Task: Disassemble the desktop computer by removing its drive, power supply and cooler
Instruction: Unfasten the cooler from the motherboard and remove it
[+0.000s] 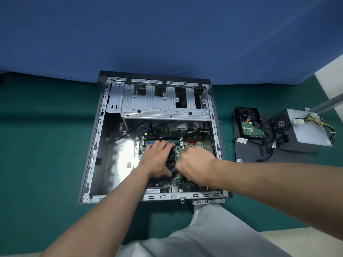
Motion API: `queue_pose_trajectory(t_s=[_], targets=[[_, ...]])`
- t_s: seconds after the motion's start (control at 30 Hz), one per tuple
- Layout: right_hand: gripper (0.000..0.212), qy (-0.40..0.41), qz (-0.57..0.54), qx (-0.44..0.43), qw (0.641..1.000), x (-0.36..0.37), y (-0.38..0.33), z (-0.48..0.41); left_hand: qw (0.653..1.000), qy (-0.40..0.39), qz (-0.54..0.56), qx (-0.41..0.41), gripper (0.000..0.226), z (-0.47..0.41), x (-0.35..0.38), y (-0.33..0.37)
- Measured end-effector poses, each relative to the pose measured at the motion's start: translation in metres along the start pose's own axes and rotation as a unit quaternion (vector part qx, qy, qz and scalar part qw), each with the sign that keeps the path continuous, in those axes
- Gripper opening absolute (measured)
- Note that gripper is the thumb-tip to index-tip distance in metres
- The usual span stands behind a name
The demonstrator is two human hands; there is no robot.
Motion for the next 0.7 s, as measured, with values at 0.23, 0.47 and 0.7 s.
queue_pose_trajectory(t_s=[0.23,0.47,0.7], targets=[[0.027,-0.074,-0.534,0.420,0.730,0.020,0.044,0.006,1.000,-0.004,0.007,-0.001,0.107,-0.001,0.002,-0.002],[0.008,-0.103,-0.217,0.228,0.944,-0.002,0.027,-0.002,1.000,-0.004,-0.001,0.003,0.105,0.000,0.000,0.000],[0.026,-0.045,0.096,-0.077,0.991,-0.011,0.003,0.000,1.000,-0.006,-0.004,0.003,0.105,0.001,-0.002,0.002]])
Point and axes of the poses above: each hand's wrist, its own z-axis away from the middle knuckle, its own x-axis out of the palm, y = z × x, the point moved 6 cm from there along -z, towards the middle knuckle, and after that the axes turned 1 degree about -z, right-handed, at the moved point
